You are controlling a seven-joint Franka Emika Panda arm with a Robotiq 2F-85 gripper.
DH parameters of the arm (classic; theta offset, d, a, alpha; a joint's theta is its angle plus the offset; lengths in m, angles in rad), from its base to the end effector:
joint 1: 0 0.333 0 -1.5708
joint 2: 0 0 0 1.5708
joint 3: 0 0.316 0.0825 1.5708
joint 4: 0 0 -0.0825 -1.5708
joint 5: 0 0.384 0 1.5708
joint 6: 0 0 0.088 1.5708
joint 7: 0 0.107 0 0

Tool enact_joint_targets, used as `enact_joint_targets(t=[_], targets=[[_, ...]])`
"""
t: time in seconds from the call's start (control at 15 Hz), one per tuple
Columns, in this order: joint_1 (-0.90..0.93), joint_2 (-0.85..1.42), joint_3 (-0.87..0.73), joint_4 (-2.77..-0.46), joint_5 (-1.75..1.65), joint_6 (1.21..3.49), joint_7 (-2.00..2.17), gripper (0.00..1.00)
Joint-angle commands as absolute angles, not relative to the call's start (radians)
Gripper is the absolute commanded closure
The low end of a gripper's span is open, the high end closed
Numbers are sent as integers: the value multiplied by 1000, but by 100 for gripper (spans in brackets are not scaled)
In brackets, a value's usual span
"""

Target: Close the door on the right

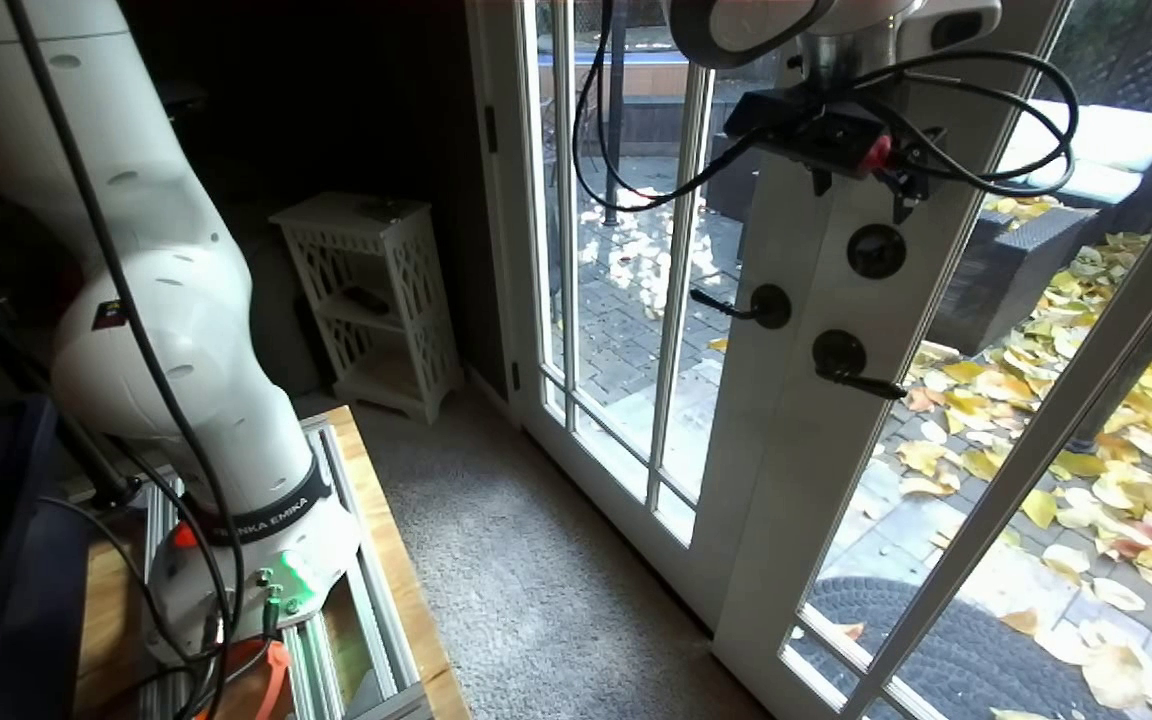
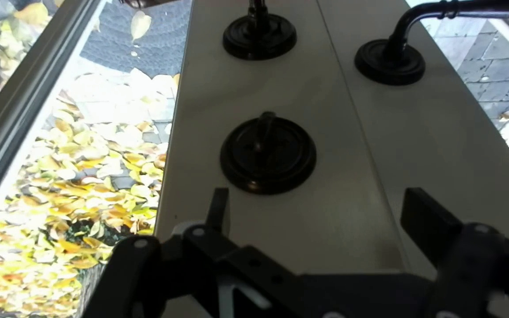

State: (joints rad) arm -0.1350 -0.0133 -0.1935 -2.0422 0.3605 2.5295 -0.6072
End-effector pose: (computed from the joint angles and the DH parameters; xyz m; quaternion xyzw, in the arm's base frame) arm 0.5547 -0.1935 0.5018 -0.9600 -0.0165 -0.2792 0.0128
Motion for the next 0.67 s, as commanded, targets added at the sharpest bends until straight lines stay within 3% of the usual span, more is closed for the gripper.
enact_joint_targets(t=[0.0,0.6], targets=[[-142,9,-181,-2015,412,2558,-667,0],[-155,20,-183,-2008,372,2532,-654,0]])
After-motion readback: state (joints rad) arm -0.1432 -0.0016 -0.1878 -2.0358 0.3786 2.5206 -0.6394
